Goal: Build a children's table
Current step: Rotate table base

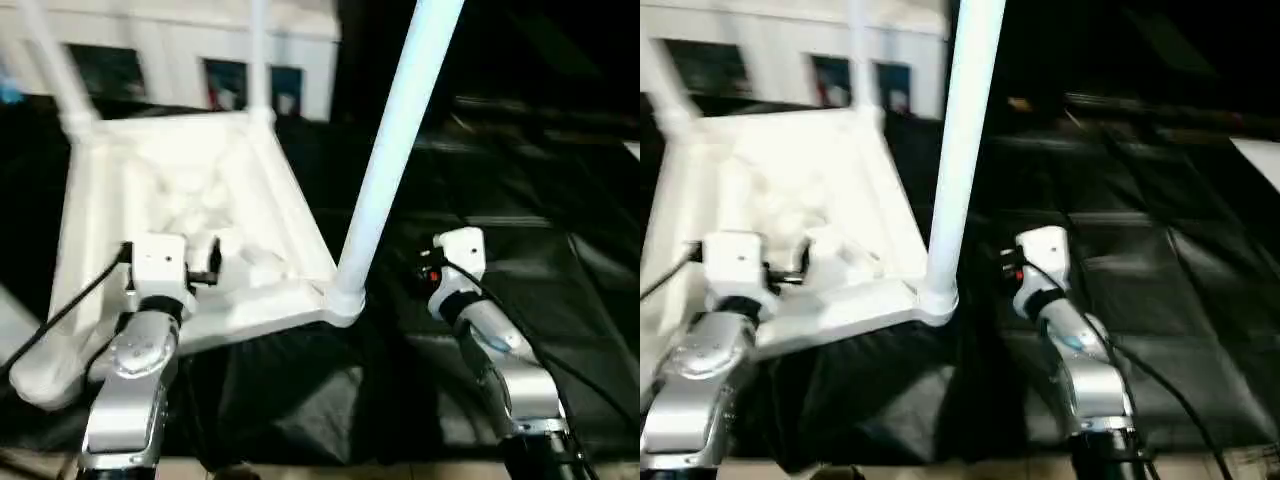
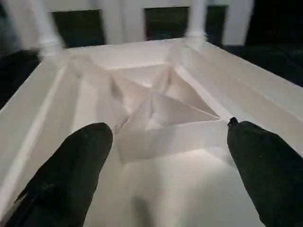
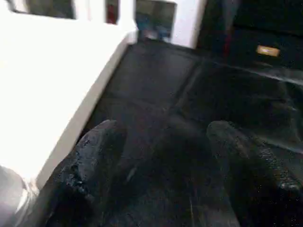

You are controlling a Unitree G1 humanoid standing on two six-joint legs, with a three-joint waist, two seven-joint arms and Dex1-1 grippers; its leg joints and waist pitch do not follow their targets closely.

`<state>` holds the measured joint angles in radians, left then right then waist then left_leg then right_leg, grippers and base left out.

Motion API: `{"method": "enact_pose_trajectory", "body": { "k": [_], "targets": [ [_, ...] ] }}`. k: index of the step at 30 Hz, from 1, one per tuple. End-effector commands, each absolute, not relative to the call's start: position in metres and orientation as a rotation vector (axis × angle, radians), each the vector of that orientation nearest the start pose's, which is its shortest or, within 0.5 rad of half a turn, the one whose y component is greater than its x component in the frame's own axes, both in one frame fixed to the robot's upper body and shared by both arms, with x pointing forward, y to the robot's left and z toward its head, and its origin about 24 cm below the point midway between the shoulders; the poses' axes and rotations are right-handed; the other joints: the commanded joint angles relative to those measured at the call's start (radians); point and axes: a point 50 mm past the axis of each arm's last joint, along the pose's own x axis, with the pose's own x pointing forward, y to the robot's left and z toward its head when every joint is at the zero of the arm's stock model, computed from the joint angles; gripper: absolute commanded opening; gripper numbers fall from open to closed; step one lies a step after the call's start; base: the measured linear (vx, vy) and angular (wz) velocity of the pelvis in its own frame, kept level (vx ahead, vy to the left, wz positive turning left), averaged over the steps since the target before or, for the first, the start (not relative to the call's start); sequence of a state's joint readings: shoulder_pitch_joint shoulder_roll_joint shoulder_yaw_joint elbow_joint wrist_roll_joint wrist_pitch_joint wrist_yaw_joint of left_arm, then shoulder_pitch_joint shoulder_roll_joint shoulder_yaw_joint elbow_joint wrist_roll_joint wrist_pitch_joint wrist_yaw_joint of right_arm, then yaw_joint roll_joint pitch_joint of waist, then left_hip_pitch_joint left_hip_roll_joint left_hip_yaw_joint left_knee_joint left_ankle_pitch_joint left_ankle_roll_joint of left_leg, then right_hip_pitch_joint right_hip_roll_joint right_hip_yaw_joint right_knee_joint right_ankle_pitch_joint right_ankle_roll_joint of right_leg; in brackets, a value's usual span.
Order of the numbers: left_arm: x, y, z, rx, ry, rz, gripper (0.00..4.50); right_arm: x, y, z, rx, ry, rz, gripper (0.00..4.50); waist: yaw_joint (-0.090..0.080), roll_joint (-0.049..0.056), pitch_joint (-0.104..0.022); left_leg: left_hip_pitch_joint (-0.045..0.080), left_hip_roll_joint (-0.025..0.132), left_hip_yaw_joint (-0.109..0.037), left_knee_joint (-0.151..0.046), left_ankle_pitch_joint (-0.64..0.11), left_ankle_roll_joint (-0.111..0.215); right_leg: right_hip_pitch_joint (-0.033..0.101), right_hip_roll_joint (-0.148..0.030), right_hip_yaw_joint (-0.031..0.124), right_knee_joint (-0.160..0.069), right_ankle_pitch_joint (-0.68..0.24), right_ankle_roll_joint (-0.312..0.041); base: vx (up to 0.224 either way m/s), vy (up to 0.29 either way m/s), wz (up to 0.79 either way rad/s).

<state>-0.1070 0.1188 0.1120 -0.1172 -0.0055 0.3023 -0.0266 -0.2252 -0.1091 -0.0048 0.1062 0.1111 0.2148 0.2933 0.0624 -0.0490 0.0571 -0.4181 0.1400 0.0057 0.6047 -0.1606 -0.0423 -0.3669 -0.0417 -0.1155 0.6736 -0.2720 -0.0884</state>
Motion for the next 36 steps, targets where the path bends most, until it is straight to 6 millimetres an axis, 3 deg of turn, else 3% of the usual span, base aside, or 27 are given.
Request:
{"method": "enact_pose_trajectory", "body": {
  "k": [1, 2, 3, 4, 5, 6, 7, 8, 9, 10, 11, 12, 14, 15, 16, 18, 19, 20, 21, 23, 24, 25, 26, 29, 30, 34, 36],
  "targets": [
    [0.277, 0.184, 0.075, 0.089, 0.069, 0.054, 4.45, 0.295, -0.148, 0.059, 0.043, 0.104, 0.317, 3.29, 0.033, -0.015, -0.046, 0.037, -0.002, 0.080, 0.053, -0.139, 0.054, 0.020, -0.191, 0.124, -0.207, -0.460, -0.039, -0.032, -0.156, 0.01],
    [0.278, 0.182, 0.076, 0.098, 0.069, 0.037, 4.45, 0.296, -0.147, 0.061, 0.046, 0.090, 0.326, 3.29, 0.070, -0.018, -0.035, -0.009, 0.025, 0.083, 0.056, -0.088, 0.047, 0.044, -0.228, 0.170, -0.211, -0.611, 0.108, -0.032, -0.156, 0.01],
    [0.279, 0.180, 0.076, 0.105, 0.064, 0.026, 4.45, 0.297, -0.146, 0.063, 0.034, 0.081, 0.337, 3.29, 0.096, -0.025, -0.048, -0.024, 0.031, 0.074, 0.074, -0.147, 0.071, 0.069, -0.253, 0.223, -0.189, -0.603, 0.183, -0.026, -0.125, -0.06],
    [0.280, 0.179, 0.077, 0.095, 0.063, 0.018, 4.45, 0.297, -0.146, 0.064, 0.025, 0.079, 0.337, 3.29, 0.105, -0.024, -0.055, -0.033, 0.030, 0.066, 0.092, -0.168, 0.084, 0.080, -0.271, 0.244, -0.180, -0.529, 0.183, -0.019, -0.076, 0.05],
    [0.280, 0.178, 0.077, 0.107, 0.066, 0.012, 4.45, 0.299, -0.148, 0.064, 0.018, 0.080, 0.324, 3.29, 0.112, -0.021, -0.056, -0.043, 0.025, 0.052, 0.112, -0.161, 0.088, 0.091, -0.280, 0.249, -0.169, -0.337, 0.121, -0.019, -0.076, 0.05],
    [0.281, 0.177, 0.076, 0.112, 0.083, 0.008, 4.45, 0.301, -0.150, 0.065, 0.019, 0.081, 0.313, 3.29, 0.113, -0.011, -0.047, -0.024, 0.035, 0.048, 0.087, -0.120, 0.059, 0.077, -0.254, 0.205, -0.165, -0.177, -0.012, 0.000, 0.000, 0.00],
    [0.281, 0.177, 0.075, 0.113, 0.087, 0.007, 4.45, 0.301, -0.151, 0.065, 0.020, 0.081, 0.311, 3.29, 0.113, -0.006, -0.049, -0.008, 0.040, 0.055, 0.055, -0.084, 0.047, 0.071, -0.220, 0.171, -0.157, -0.118, -0.080, 0.000, 0.000, 0.00],
    [0.281, 0.176, 0.075, 0.115, 0.093, 0.005, 4.45, 0.302, -0.152, 0.066, 0.020, 0.080, 0.303, 3.29, 0.105, 0.016, -0.055, 0.024, 0.054, 0.077, -0.024, -0.013, 0.060, 0.060, -0.139, 0.108, -0.138, -0.047, -0.155, 0.000, 0.000, 0.00],
    [0.282, 0.176, 0.076, 0.099, 0.082, 0.001, 4.45, 0.304, -0.156, 0.067, 0.017, 0.081, 0.293, 3.29, 0.089, 0.039, -0.067, 0.076, 0.096, 0.080, -0.057, 0.017, 0.116, 0.023, -0.073, 0.071, -0.103, 0.013, -0.136, -0.026, 0.098, 0.12],
    [0.282, 0.174, 0.077, 0.086, 0.071, -0.007, 4.45, 0.304, -0.159, 0.068, 0.011, 0.084, 0.287, 3.29, 0.072, 0.044, -0.070, 0.087, 0.128, 0.067, -0.067, 0.001, 0.133, 0.013, -0.059, 0.064, -0.081, 0.035, -0.121, -0.031, 0.127, 0.10],
    [0.282, 0.173, 0.077, 0.074, 0.062, -0.016, 4.45, 0.305, -0.161, 0.068, 0.006, 0.087, 0.282, 3.29, 0.067, 0.056, -0.068, 0.088, 0.147, 0.067, -0.076, -0.086, 0.121, 0.009, -0.070, 0.064, -0.081, 0.034, -0.105, -0.031, 0.127, 0.10],
    [0.283, 0.173, 0.077, 0.071, 0.059, -0.019, 4.45, 0.305, -0.162, 0.068, 0.006, 0.089, 0.281, 3.29, 0.063, 0.052, -0.064, 0.084, 0.145, 0.074, -0.083, -0.152, 0.092, 0.013, -0.075, 0.068, -0.088, 0.031, -0.103, -0.034, 0.108, 0.07],
    [0.284, 0.173, 0.077, 0.070, 0.055, -0.022, 4.45, 0.304, -0.164, 0.066, -0.002, 0.099, 0.279, 3.29, 0.051, 0.040, -0.048, 0.080, 0.109, 0.105, -0.101, -0.393, -0.040, 0.023, -0.097, 0.082, -0.125, -0.094, -0.086, -0.037, 0.086, 0.05],
    [0.285, 0.171, 0.076, 0.049, 0.055, -0.027, 4.45, 0.302, -0.166, 0.063, -0.012, 0.111, 0.278, 3.29, 0.048, 0.031, -0.047, 0.075, 0.099, 0.112, -0.102, -0.427, -0.066, 0.027, -0.106, 0.088, -0.137, -0.183, -0.055, -0.038, 0.067, -0.04],
    [0.285, 0.170, 0.075, 0.034, 0.057, -0.029, 4.45, 0.301, -0.167, 0.062, -0.013, 0.115, 0.278, 3.29, 0.048, 0.031, -0.048, 0.076, 0.097, 0.113, -0.101, -0.431, -0.072, 0.024, -0.109, 0.091, -0.141, -0.215, -0.042, 0.000, 0.000, 0.00],
    [0.286, 0.168, 0.074, 0.027, 0.066, -0.038, 4.45, 0.298, -0.167, 0.061, -0.016, 0.121, 0.279, 3.29, 0.034, 0.026, -0.053, 0.068, 0.095, 0.116, -0.101, -0.398, -0.073, 0.025, -0.112, 0.094, -0.147, -0.239, -0.019, 0.000, 0.000, 0.00],
    [0.287, 0.167, 0.074, 0.027, 0.070, -0.042, 4.45, 0.297, -0.167, 0.061, -0.015, 0.125, 0.277, 3.29, 0.027, 0.000, -0.053, 0.063, 0.096, 0.120, -0.100, -0.377, -0.065, 0.026, -0.111, 0.095, -0.150, -0.239, -0.012, 0.000, 0.000, 0.00],
    [0.287, 0.165, 0.073, 0.062, 0.073, -0.052, 4.45, 0.294, -0.170, 0.058, -0.013, 0.142, 0.268, 3.29, 0.028, 0.006, -0.052, 0.064, 0.093, 0.123, -0.099, -0.356, -0.058, 0.020, -0.111, 0.099, -0.149, -0.247, -0.005, 0.000, 0.000, 0.00],
    [0.287, 0.163, 0.072, 0.056, 0.076, -0.063, 4.45, 0.293, -0.172, 0.057, -0.018, 0.153, 0.268, 3.29, 0.021, -0.008, -0.054, 0.060, 0.093, 0.124, -0.097, -0.329, -0.050, 0.023, -0.113, 0.100, -0.148, -0.245, -0.001, 0.000, 0.000, 0.00],
    [0.287, 0.162, 0.071, 0.051, 0.076, -0.071, 4.45, 0.291, -0.174, 0.057, -0.021, 0.160, 0.273, 3.29, 0.019, -0.006, -0.058, 0.058, 0.093, 0.127, -0.093, -0.274, -0.042, 0.022, -0.112, 0.103, -0.145, -0.188, -0.001, 0.000, 0.000, 0.00],
    [0.286, 0.159, 0.069, 0.046, 0.080, -0.075, 4.45, 0.289, -0.179, 0.055, -0.031, 0.176, 0.289, 3.29, 0.016, 0.005, -0.059, 0.054, 0.093, 0.126, -0.092, -0.244, -0.040, 0.025, -0.108, 0.104, -0.138, -0.133, -0.008, 0.000, 0.000, 0.00],
    [0.286, 0.160, 0.069, 0.042, 0.081, -0.074, 4.45, 0.288, -0.179, 0.055, -0.035, 0.177, 0.290, 3.29, 0.015, -0.002, -0.060, 0.055, 0.094, 0.128, -0.090, -0.235, -0.036, 0.025, -0.106, 0.104, -0.139, -0.105, -0.010, 0.000, 0.000, 0.00],
    [0.285, 0.158, 0.068, 0.023, 0.082, -0.072, 4.45, 0.287, -0.183, 0.054, -0.056, 0.185, 0.286, 3.29, 0.015, 0.003, -0.062, 0.056, 0.091, 0.130, -0.086, -0.216, -0.030, 0.025, -0.104, 0.105, -0.132, -0.058, -0.024, 0.000, 0.000, 0.00],
    [0.282, 0.147, 0.062, 0.008, 0.091, -0.094, 4.45, 0.282, -0.192, 0.055, -0.061, 0.194, 0.249, 3.29, 0.010, -0.005, -0.064, 0.055, 0.089, 0.138, -0.079, -0.164, 0.002, 0.028, -0.100, 0.107, -0.129, 0.023, -0.053, 0.000, 0.000, 0.00],
    [0.282, 0.145, 0.060, 0.004, 0.101, -0.100, 4.45, 0.280, -0.192, 0.055, -0.060, 0.196, 0.245, 3.29, 0.010, 0.000, -0.064, 0.056, 0.089, 0.139, -0.078, -0.154, 0.013, 0.028, -0.100, 0.108, -0.127, 0.035, -0.063, 0.000, 0.000, 0.00],
    [0.280, 0.138, 0.056, 0.015, 0.112, -0.116, 4.45, 0.276, -0.192, 0.056, -0.064, 0.196, 0.243, 3.29, 0.004, -0.003, -0.060, 0.057, 0.092, 0.140, -0.081, -0.187, 0.018, 0.027, -0.099, 0.106, -0.135, -0.028, -0.070, 0.000, 0.000, 0.00],
    [0.284, 0.139, 0.056, 0.026, 0.115, -0.107, 4.45, 0.276, -0.187, 0.056, -0.041, 0.183, 0.238, 3.29, -0.004, 0.010, -0.057, 0.060, 0.093, 0.137, -0.086, -0.244, 0.002, 0.023, -0.095, 0.105, -0.144, -0.089, -0.063, 0.000, 0.000, 0.00]
  ]
}}
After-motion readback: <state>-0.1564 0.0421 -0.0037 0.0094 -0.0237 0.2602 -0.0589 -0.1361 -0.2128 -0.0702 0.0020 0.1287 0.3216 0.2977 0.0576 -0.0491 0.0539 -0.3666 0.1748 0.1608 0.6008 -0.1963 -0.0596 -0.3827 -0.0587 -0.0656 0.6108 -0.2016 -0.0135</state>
